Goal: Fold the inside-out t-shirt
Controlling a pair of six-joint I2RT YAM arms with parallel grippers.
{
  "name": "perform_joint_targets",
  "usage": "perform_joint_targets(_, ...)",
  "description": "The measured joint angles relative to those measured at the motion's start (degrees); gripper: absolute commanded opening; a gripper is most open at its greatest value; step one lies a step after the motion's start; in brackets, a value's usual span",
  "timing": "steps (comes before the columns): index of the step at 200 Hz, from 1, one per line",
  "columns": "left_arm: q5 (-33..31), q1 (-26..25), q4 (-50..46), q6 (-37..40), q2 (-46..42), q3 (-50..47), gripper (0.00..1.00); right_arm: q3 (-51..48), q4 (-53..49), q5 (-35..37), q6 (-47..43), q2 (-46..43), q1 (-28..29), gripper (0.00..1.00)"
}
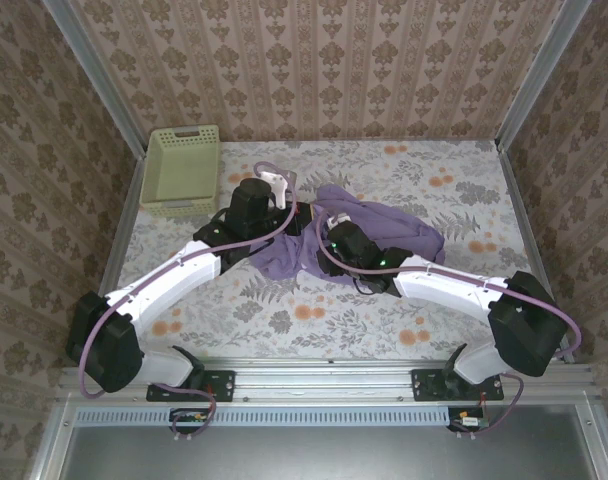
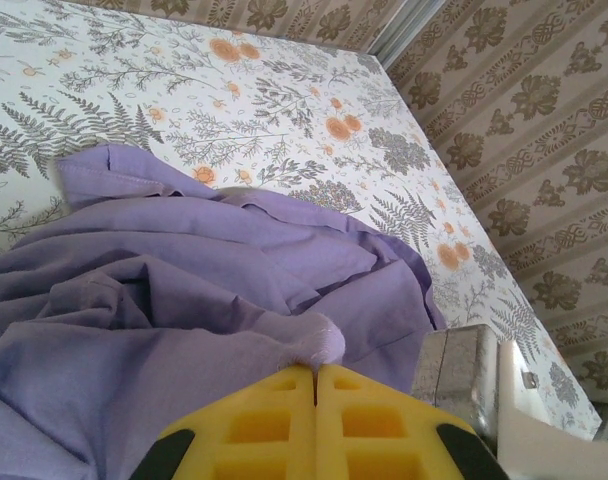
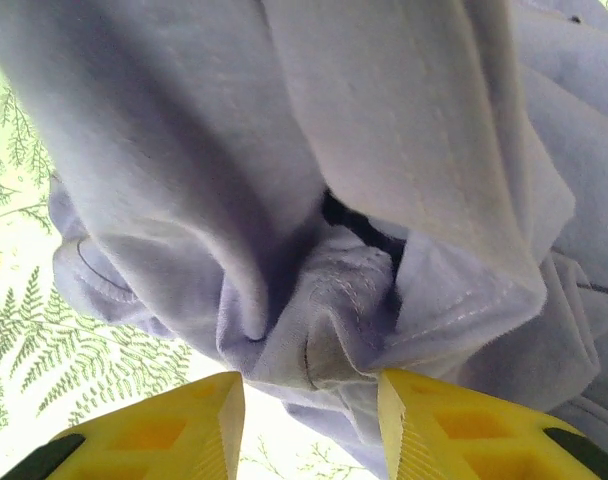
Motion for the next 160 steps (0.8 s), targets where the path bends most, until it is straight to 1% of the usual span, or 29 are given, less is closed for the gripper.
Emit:
perform_joint_targets(35,0.0,0.0,0.0,-0.2,0.0,0.0,0.00,1.7,0.6,2.4,-1.1,3.4,-0.1,0.39)
perform_joint_targets(59,0.0,0.0,0.0,-0.2,0.0,0.0,0.00,1.7,0.5,3.5,-1.4,3.4,-0.1,0.43)
perform_joint_targets(77,0.0,0.0,0.0,-0.2,0.0,0.0,0.00,1.8,0.4,4.3,-1.5,3.2,-0.2,0.50)
perform_joint_targets(105,0.0,0.0,0.0,-0.4,-0.1,0.0,0.00,3.2,0.4,4.4,-1.5,5.1,-0.7,0.51)
perform_joint_targets(113,0.0,0.0,0.0,-0.4,-0.2,0.0,0.00,3.9,0.4,4.6,-1.4,6.4,-0.8,0.50)
perform_joint_targets(125,0.0,0.0,0.0,-0.5,-0.3,0.0,0.00,4.7,0.3,5.1,-1.4,8.1,-0.9,0.41)
perform_joint_targets(138,0.0,0.0,0.0,-0.7,-0.4,0.0,0.00,5.3,-0.4,6.1,-1.3,9.4,-0.9,0.36)
perform_joint_targets(160,-0.2,0.0,0.0,-0.7,-0.5,0.0,0.00,5.0,-1.6,7.6,-1.0,9.4,-1.0,0.36)
